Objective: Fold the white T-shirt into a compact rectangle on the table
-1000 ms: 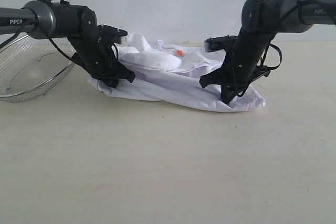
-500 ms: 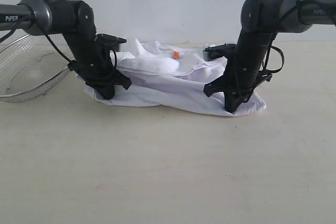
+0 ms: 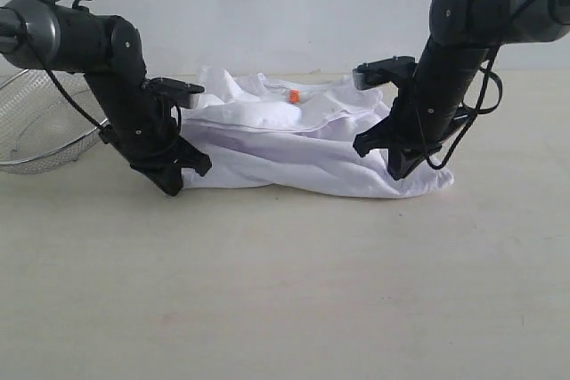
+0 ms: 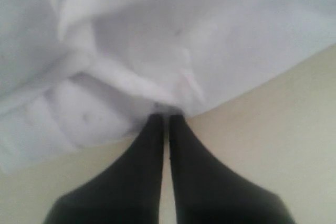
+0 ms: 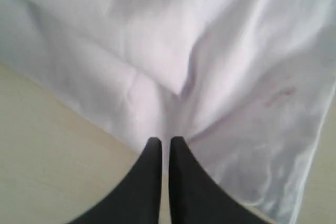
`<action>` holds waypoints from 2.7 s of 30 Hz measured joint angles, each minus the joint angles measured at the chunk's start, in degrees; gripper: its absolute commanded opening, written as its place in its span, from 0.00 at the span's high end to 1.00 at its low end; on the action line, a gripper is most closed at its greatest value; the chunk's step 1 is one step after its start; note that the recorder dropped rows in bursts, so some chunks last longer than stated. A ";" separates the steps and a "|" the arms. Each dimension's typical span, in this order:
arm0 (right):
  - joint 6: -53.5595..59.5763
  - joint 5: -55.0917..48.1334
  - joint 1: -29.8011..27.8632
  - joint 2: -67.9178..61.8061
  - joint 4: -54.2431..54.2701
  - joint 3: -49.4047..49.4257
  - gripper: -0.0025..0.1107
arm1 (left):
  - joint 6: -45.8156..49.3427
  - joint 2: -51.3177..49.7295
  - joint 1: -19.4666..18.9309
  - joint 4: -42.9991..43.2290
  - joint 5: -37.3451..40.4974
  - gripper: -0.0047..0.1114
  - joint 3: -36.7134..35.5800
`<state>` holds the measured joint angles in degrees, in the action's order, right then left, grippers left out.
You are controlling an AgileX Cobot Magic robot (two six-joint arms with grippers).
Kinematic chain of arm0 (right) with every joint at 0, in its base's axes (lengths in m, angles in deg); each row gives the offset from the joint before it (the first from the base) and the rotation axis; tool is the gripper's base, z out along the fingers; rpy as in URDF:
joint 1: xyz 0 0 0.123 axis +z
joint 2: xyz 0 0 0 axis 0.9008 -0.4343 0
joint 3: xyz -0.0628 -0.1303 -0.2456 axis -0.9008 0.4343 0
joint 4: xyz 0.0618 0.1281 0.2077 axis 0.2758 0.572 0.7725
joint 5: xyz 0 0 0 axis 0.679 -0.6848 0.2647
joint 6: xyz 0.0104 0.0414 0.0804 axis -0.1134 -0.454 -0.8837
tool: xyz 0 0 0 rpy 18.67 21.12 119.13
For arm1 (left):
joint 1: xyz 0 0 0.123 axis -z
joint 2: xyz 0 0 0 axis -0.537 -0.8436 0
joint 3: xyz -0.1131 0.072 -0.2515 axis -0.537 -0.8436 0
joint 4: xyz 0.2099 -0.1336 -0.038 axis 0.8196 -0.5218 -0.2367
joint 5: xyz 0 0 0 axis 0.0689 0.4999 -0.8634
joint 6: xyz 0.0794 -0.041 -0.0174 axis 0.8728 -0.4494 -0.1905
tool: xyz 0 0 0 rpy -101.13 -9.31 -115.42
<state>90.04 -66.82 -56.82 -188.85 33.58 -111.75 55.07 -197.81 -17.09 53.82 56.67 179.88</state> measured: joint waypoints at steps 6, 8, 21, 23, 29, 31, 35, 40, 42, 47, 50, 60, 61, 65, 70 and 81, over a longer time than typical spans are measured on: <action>-0.10 6.00 0.00 1.93 0.11 0.00 0.98 | 4.55 3.61 0.00 -5.25 -6.97 0.92 -0.23; -0.33 7.33 0.00 1.82 0.11 0.00 0.98 | 4.60 3.73 0.00 -5.24 -8.61 0.92 -0.23; -5.12 15.94 0.00 -1.96 -0.26 0.00 0.98 | 1.11 -0.52 0.00 -5.12 -20.87 0.92 -0.23; -6.18 16.06 0.00 -3.65 -0.64 0.00 0.98 | -0.19 -0.60 -0.11 -3.89 -21.39 0.92 -0.23; -7.62 14.51 0.00 -5.66 -2.11 -0.12 0.98 | -10.19 -1.87 -0.11 8.30 -19.05 0.92 -0.23; -7.22 13.91 0.00 -5.66 -2.70 -0.12 0.98 | -10.70 -2.20 -0.11 8.88 -18.60 0.92 0.06; -4.36 10.28 0.00 -5.66 -2.91 -0.57 0.98 | -10.18 -2.43 -0.11 8.88 -16.92 0.92 0.51; -3.64 5.95 0.13 -5.55 -3.26 -0.64 0.98 | -8.37 -2.06 -0.11 8.88 -11.29 0.92 0.85; -2.92 4.04 0.58 -5.33 -3.54 -0.69 0.98 | -7.73 -0.39 -0.11 8.53 -9.70 0.92 -1.27; -2.69 3.58 1.16 -1.51 -3.54 5.63 0.98 | -6.34 6.45 -0.11 5.93 -12.03 0.92 -13.35; -4.50 7.89 1.16 2.84 -2.34 13.83 0.98 | -5.95 10.21 0.54 5.14 -15.45 0.92 -20.96; -5.61 19.68 1.16 17.88 1.43 39.93 0.98 | -6.22 21.78 7.89 -2.40 -19.64 0.92 -39.70; -5.61 18.76 1.16 18.80 1.79 40.89 0.98 | -6.37 22.67 8.00 -3.00 -19.34 0.92 -41.01; -5.73 15.96 1.16 23.51 1.75 43.30 0.98 | -6.64 26.89 8.38 -3.86 -17.44 0.92 -45.43; -4.50 19.67 1.16 29.81 3.40 43.19 0.98 | -6.64 32.81 8.38 -2.76 -21.23 0.92 -45.68; 8.64 19.75 1.16 29.32 16.75 42.22 0.98 | -6.64 33.50 8.38 -2.55 -21.92 0.92 -42.94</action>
<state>98.68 -47.07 -55.67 -159.53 50.32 -69.53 48.43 -164.31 -8.71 51.27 34.75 136.94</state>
